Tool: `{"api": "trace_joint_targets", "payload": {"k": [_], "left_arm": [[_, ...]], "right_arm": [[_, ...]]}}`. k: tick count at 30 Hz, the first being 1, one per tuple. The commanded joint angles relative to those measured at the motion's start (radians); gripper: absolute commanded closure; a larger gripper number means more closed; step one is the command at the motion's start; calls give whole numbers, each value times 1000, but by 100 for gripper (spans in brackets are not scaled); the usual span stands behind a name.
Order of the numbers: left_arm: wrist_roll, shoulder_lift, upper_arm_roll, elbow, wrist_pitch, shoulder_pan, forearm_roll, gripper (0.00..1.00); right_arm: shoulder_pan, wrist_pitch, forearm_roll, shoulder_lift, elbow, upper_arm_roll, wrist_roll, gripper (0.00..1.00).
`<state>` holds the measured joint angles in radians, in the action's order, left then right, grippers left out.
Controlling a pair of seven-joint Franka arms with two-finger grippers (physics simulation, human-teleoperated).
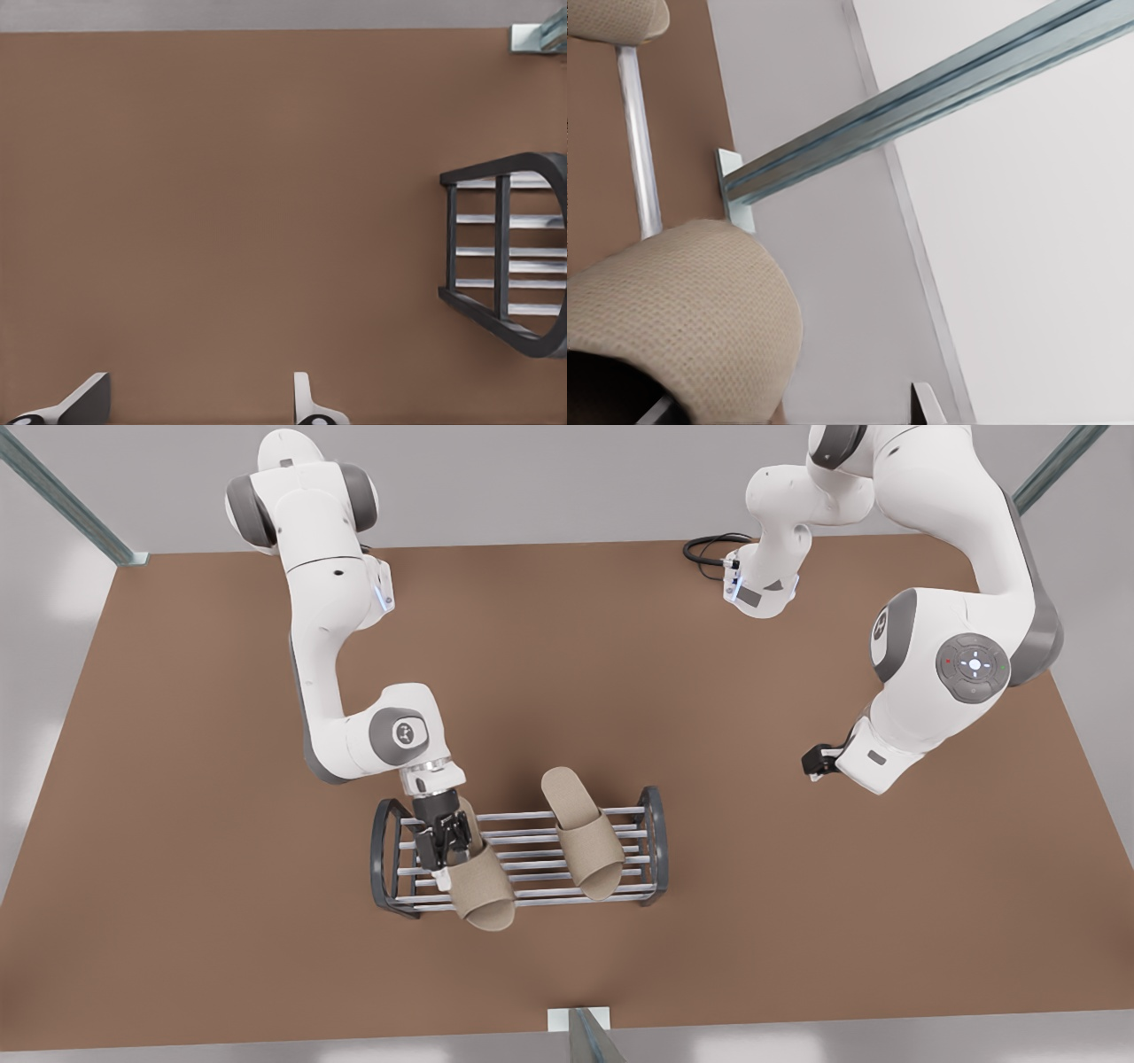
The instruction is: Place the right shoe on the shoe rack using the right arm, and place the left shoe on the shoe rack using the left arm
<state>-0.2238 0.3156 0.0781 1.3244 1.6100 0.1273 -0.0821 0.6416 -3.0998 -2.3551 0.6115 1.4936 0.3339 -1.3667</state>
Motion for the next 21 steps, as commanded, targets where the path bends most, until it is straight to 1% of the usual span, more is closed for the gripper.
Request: {"api": "trace_joint_targets", "payload": {"k": [1, 8, 11, 15, 18, 19, 21], "left_arm": [[83, -1, 0, -1, 1, 0, -1, 0], [83, -1, 0, -1, 1, 0, -2, 0], [81, -3, 0, -1, -1, 0, -1, 0], [80, -9, 0, -1, -4, 0, -1, 0], [75, -18, 0, -1, -13, 0, 1, 0], [75, -23, 0, -1, -15, 2, 1, 0], [75, -36, 2, -1, -16, 5, 1, 0]], "right_arm": [[0, -17, 0, -1, -1, 1, -11, 0], [-2, -28, -6, -12, 36, 1, -11, 0], [-8, -30, -9, -90, 109, 1, 5, 0], [-8, -30, -10, -137, 155, 1, 11, 0], [-27, -34, -13, -228, 244, -1, 47, 0], [-49, -112, -10, -263, 261, -1, 37, 0], [-77, -160, 0, -331, 261, -6, -3, 0]]}}
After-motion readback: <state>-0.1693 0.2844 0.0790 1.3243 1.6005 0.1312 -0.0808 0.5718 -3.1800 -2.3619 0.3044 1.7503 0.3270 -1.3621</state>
